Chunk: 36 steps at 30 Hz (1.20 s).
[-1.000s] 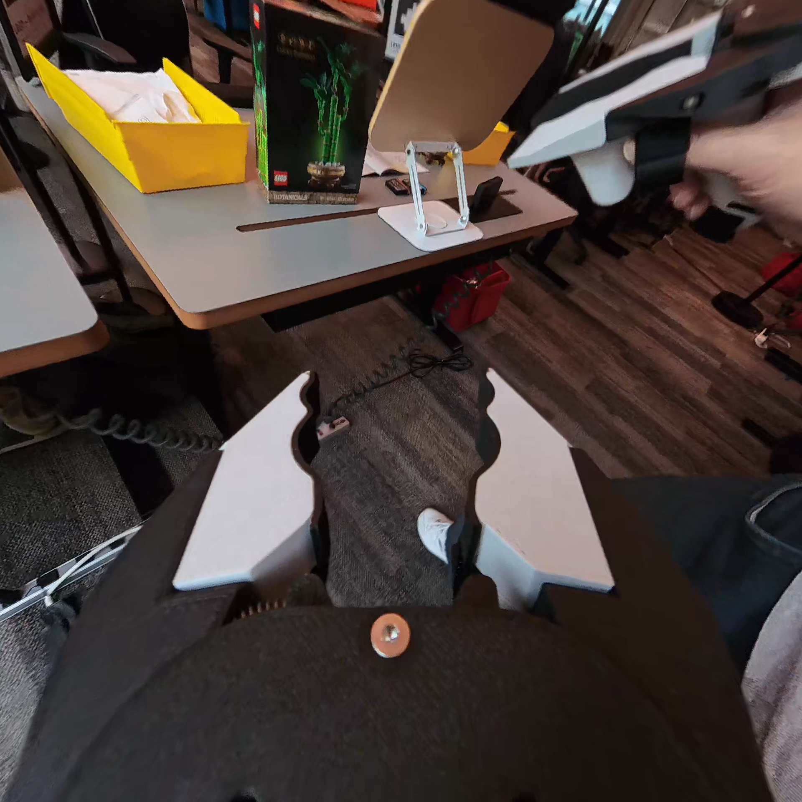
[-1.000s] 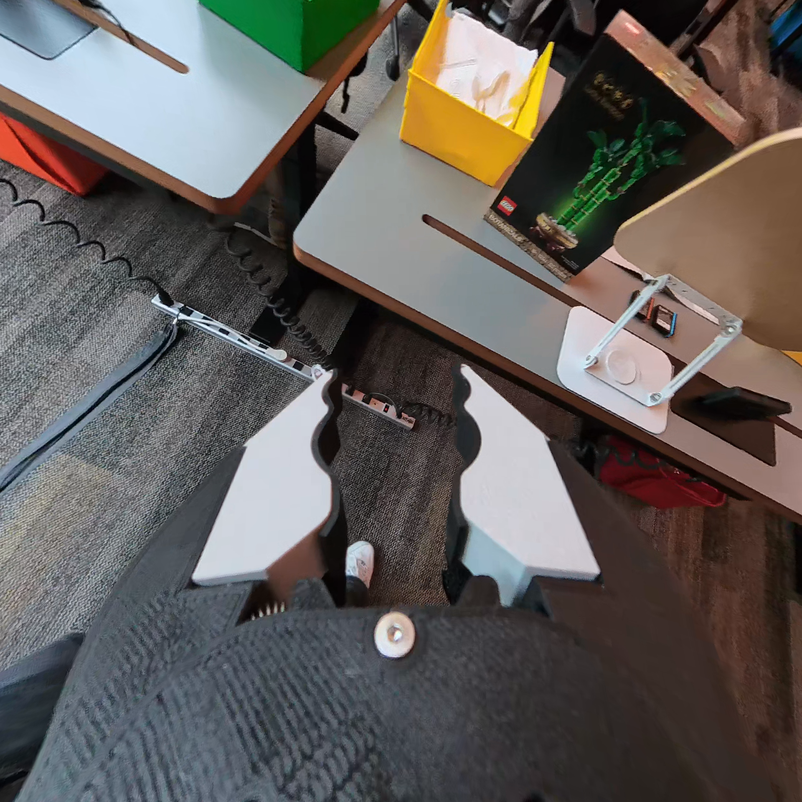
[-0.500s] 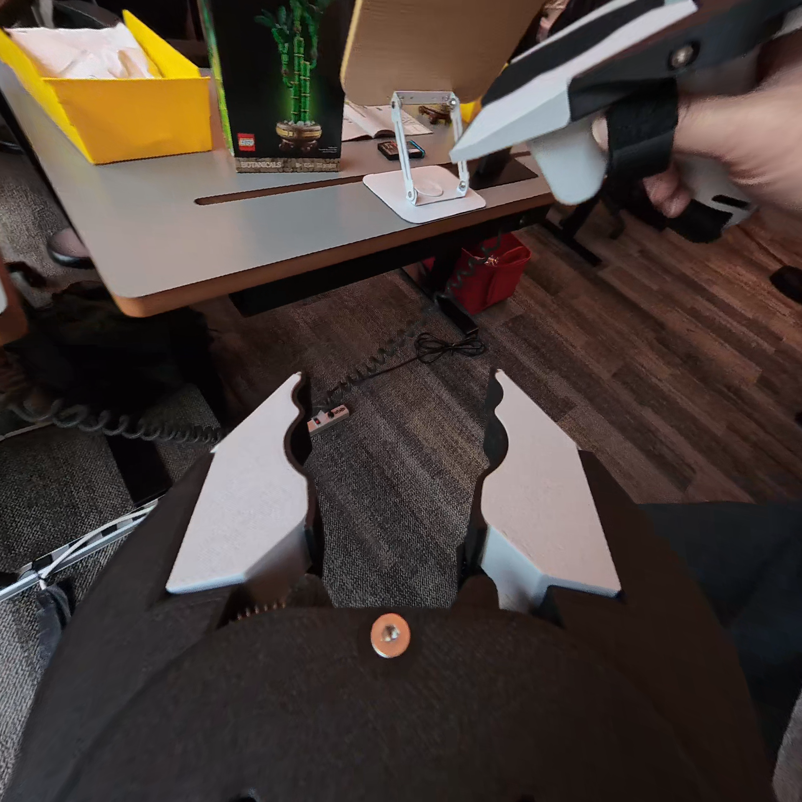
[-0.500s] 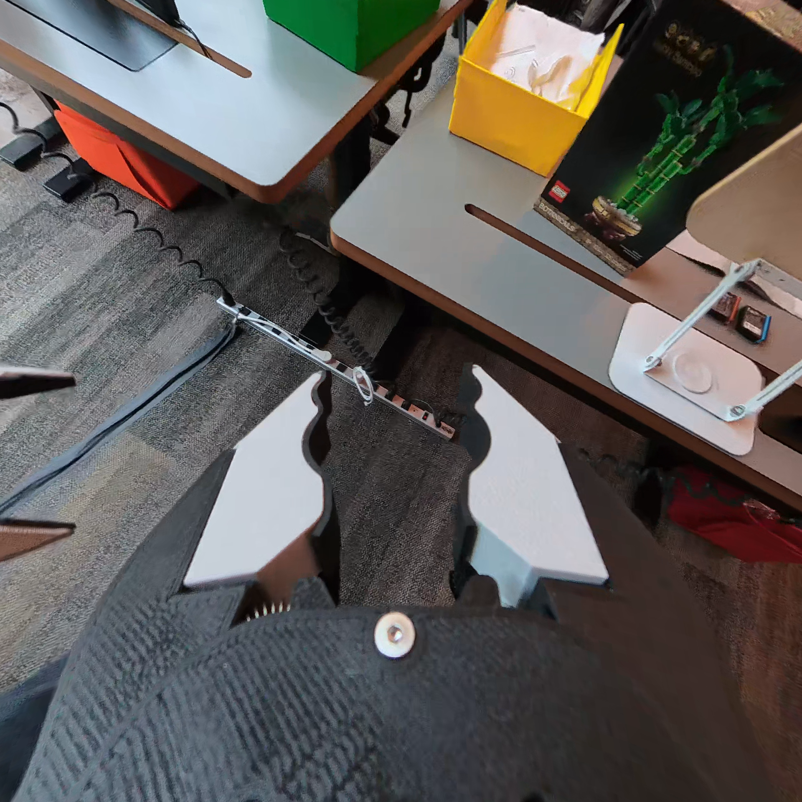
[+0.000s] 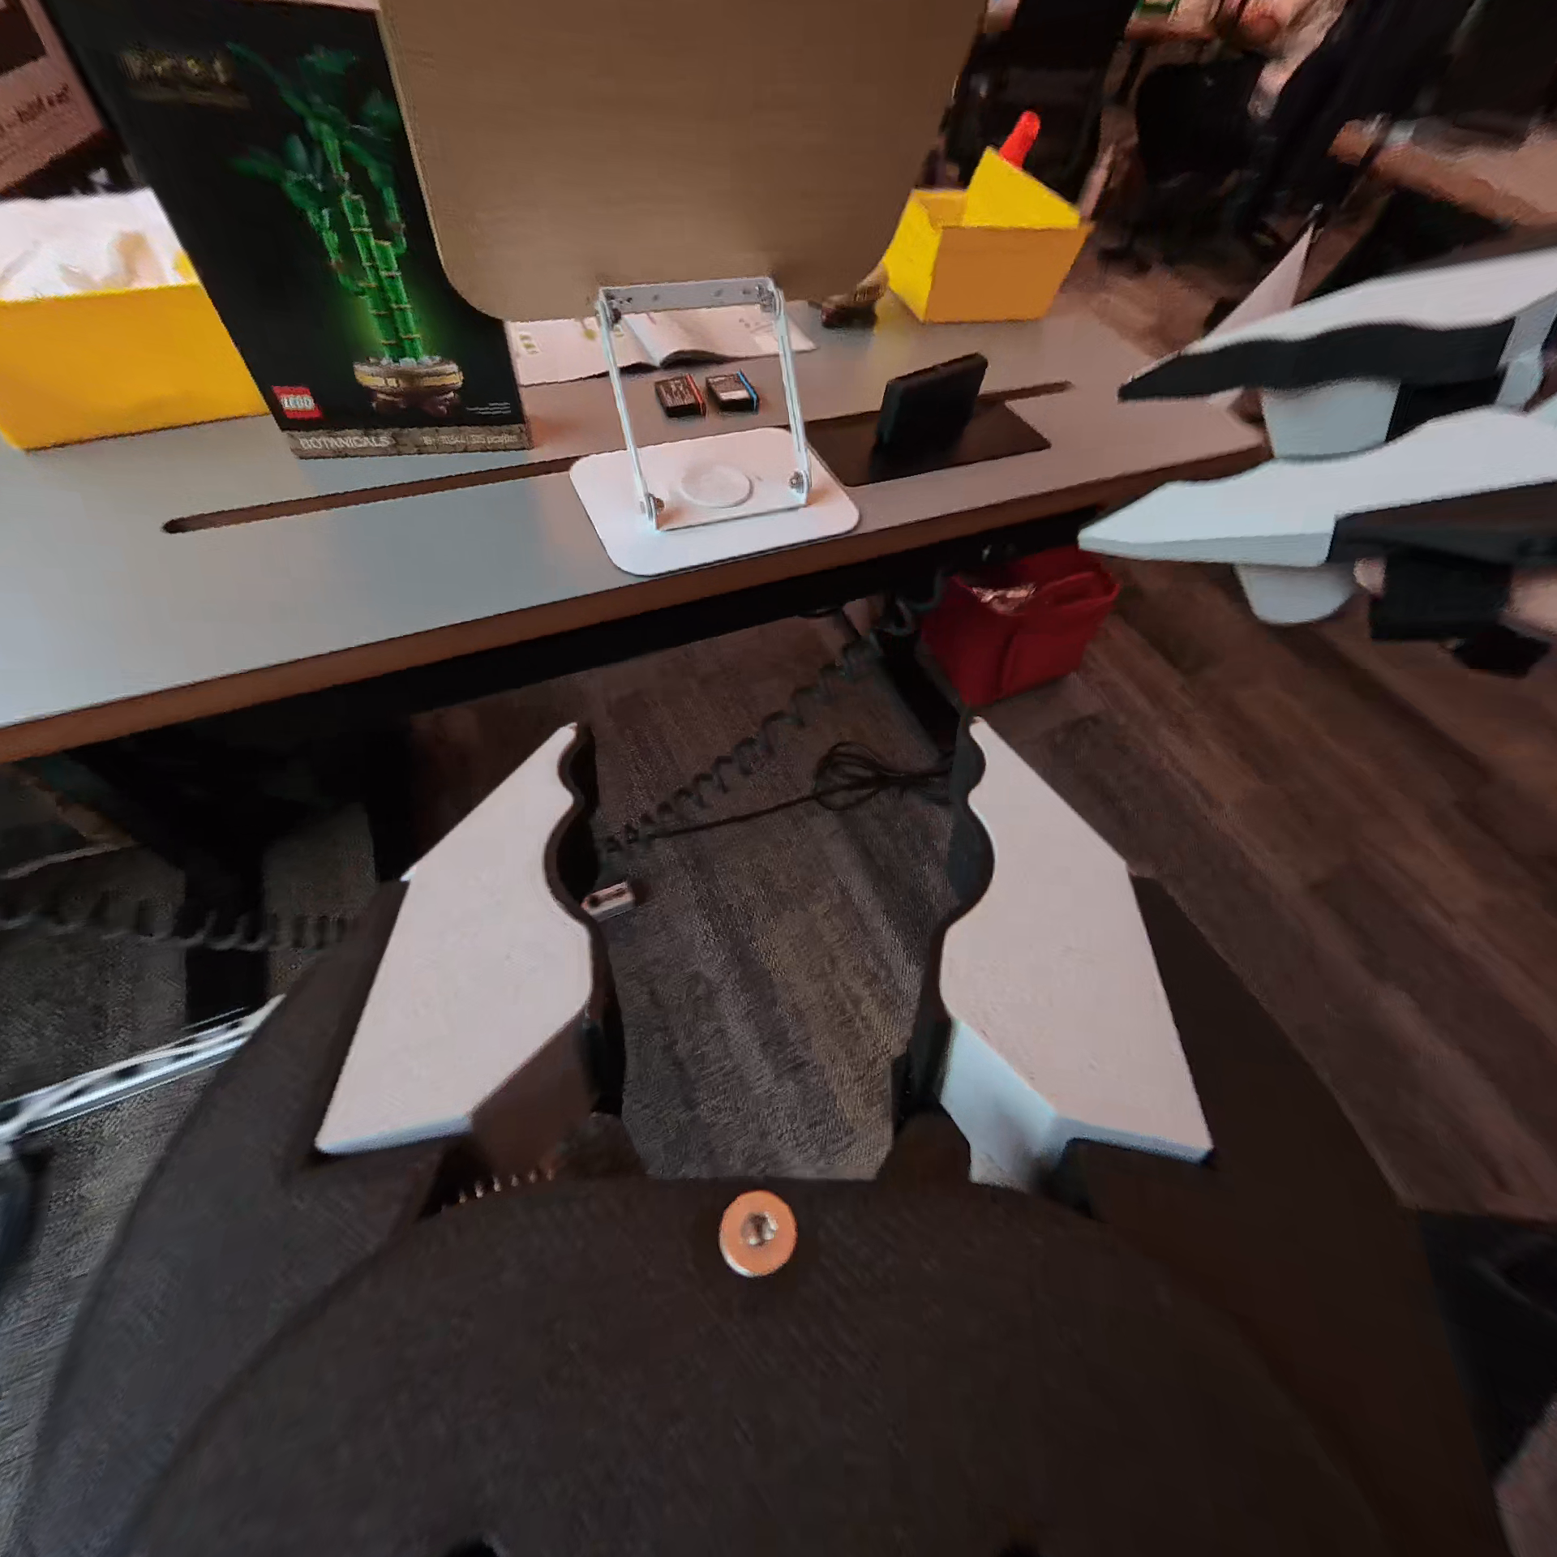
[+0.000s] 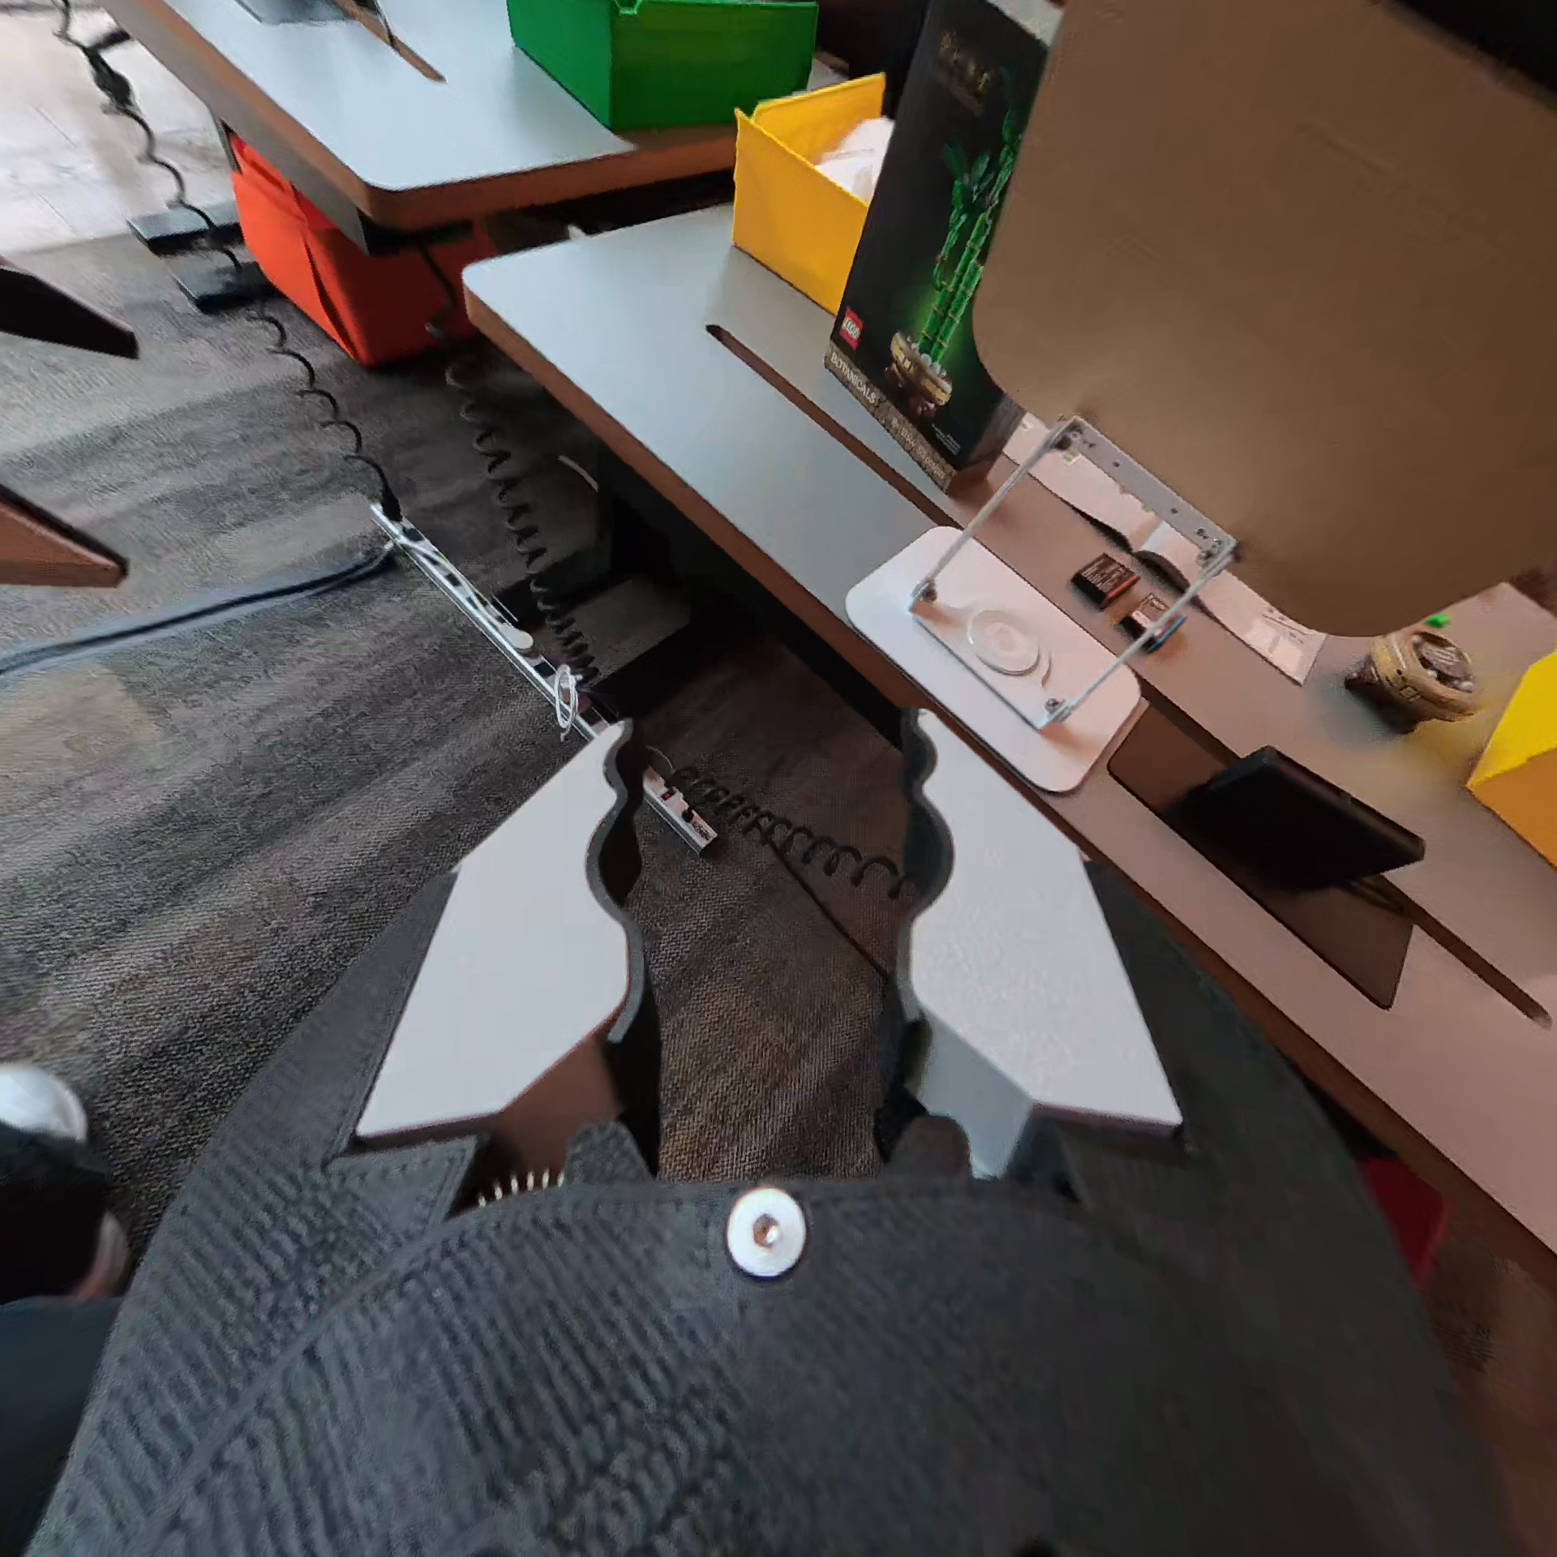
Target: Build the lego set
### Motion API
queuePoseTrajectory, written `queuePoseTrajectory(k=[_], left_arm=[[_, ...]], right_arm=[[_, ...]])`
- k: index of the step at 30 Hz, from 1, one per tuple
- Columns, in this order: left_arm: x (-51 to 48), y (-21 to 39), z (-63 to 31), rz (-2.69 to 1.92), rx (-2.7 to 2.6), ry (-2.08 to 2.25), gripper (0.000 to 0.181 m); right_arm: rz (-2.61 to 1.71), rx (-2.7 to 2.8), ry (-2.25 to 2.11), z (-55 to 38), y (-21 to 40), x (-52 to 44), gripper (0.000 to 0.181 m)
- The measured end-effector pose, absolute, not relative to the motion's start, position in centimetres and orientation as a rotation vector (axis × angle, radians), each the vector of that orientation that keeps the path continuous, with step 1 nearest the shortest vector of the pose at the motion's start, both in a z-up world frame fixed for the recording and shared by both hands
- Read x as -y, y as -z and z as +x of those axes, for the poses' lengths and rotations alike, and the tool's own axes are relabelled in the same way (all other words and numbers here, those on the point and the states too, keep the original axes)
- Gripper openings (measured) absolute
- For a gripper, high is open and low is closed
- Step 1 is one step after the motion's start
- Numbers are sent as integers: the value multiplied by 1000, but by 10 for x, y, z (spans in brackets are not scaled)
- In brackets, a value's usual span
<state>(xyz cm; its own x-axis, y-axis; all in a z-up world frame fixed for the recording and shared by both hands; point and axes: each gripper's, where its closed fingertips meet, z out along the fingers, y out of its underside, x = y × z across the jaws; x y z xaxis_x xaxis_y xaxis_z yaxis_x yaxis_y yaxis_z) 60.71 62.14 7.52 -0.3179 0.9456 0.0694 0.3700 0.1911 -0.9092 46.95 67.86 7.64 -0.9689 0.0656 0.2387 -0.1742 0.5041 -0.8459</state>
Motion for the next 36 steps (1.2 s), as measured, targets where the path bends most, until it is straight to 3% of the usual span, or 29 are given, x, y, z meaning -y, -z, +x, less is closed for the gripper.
queuePoseTrajectory(k=[6,12,19,22,30,36], left_arm=[[-649,-111,585,-1258,1940,-1227,86],[-711,-133,521,-1107,1958,-1289,85],[-816,-113,428,-951,1984,-1283,83],[-878,-114,376,-997,1999,-1195,82],[-997,-114,87,-1268,1778,-1114,76],[-1040,-124,-166,-1108,1704,-1060,77]], right_arm=[[223,2505,-1415,382,-59,-732,63],[179,2510,-1386,295,-52,-862,63],[148,2487,-1330,174,-57,-996,60],[117,2469,-1399,117,-88,-1021,59],[-204,2417,-1595,-124,-124,-1139,55],[-274,2507,-1400,-343,-136,-1260,55]])
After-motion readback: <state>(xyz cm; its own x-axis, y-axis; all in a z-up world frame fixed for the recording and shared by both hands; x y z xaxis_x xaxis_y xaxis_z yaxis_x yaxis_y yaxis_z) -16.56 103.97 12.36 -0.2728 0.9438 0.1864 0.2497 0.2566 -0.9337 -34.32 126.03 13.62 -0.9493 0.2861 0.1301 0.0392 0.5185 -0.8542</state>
